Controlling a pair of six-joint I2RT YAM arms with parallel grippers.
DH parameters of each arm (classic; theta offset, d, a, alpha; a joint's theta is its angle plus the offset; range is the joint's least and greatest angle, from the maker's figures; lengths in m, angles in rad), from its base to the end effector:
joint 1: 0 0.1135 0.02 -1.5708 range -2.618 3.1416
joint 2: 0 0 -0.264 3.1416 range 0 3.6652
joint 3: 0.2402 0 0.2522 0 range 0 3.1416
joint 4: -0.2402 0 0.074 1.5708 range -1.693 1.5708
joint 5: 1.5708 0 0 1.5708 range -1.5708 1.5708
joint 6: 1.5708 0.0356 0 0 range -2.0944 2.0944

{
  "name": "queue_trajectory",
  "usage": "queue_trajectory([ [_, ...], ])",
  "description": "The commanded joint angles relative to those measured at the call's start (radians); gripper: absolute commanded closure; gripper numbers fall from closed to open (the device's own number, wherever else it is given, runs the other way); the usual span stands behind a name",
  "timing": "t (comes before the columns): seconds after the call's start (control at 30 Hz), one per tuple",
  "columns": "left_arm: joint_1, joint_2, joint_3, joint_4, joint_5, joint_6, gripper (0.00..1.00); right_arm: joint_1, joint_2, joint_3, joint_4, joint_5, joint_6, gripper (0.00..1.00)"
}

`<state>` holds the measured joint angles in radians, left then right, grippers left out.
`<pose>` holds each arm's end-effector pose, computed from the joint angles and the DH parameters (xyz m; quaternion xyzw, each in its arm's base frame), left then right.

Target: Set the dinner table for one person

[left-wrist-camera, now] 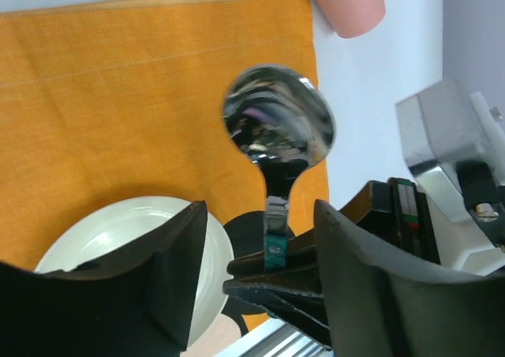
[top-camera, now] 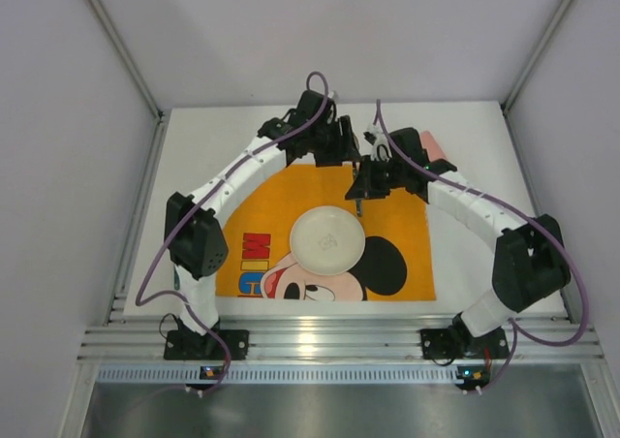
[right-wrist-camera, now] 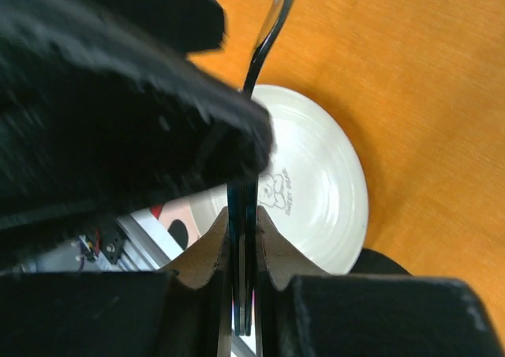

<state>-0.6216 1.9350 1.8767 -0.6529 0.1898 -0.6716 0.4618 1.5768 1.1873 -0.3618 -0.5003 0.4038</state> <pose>0.3575 -0.2644 0.3347 0.0169 0.9057 -0.3187 0.2792 0.3038 0.1703 0.2681 -0.1243 0.8854 0.3680 0.2552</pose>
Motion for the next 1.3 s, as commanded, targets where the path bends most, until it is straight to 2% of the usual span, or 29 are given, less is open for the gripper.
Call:
queue_trajectory([
  [0.0, 0.008, -0.033, 0.016, -0.038, -0.077, 0.044, 0.36, -0.012, -0.078, -0.021, -0.002, 0.063, -0.003, 1.0],
  [0.03, 0.011, -0.04, 0.009, -0.06, -0.123, 0.078, 0.26, -0.02, -0.08, -0.02, -0.017, 0.077, 0.001, 1.0],
  [0.07, 0.028, -0.066, -0.032, -0.082, -0.157, 0.09, 0.21, -0.029, -0.08, -0.017, -0.035, 0.08, 0.001, 1.0],
  [0.13, 0.068, -0.111, -0.112, -0.097, -0.181, 0.112, 0.2, -0.055, -0.087, -0.017, -0.092, 0.086, 0.004, 1.0],
  [0.17, 0.129, -0.169, -0.216, -0.091, -0.181, 0.115, 0.2, -0.061, -0.101, -0.028, -0.107, 0.095, 0.003, 1.0],
  [0.23, 0.199, -0.229, -0.325, -0.077, -0.182, 0.124, 0.2, -0.075, -0.109, -0.035, -0.166, 0.111, -0.005, 1.0],
  [0.27, 0.276, -0.279, -0.412, -0.086, -0.181, 0.125, 0.2, -0.078, -0.106, -0.043, -0.192, 0.117, -0.01, 1.0],
  [0.37, 0.403, -0.338, -0.529, -0.158, -0.292, 0.158, 0.2, -0.086, -0.083, -0.089, -0.285, 0.131, -0.016, 1.0],
  [0.47, 0.498, -0.369, -0.606, -0.191, -0.344, 0.207, 0.21, -0.1, -0.067, -0.167, -0.299, 0.126, 0.004, 1.0],
  [0.67, 0.652, -0.378, -0.656, -0.238, -0.414, 0.234, 0.22, -0.121, 0.027, -0.225, -0.301, 0.108, 0.032, 1.0],
  [0.83, 0.704, -0.392, -0.66, -0.263, -0.463, 0.274, 0.22, -0.123, 0.066, -0.265, -0.281, 0.083, 0.044, 1.0],
  [0.9, 0.726, -0.4, -0.668, -0.263, -0.467, 0.286, 0.22, -0.121, 0.075, -0.275, -0.279, 0.085, 0.044, 0.91],
  [0.97, 0.752, -0.41, -0.679, -0.263, -0.467, 0.299, 0.22, -0.121, 0.072, -0.282, -0.282, 0.094, 0.052, 0.65],
  [1.03, 0.761, -0.416, -0.682, -0.261, -0.47, 0.299, 0.22, -0.12, 0.066, -0.284, -0.289, 0.097, 0.059, 0.57],
  [1.27, 0.769, -0.412, -0.697, -0.264, -0.512, 0.293, 0.22, -0.121, 0.022, -0.246, -0.39, 0.137, 0.04, 0.53],
])
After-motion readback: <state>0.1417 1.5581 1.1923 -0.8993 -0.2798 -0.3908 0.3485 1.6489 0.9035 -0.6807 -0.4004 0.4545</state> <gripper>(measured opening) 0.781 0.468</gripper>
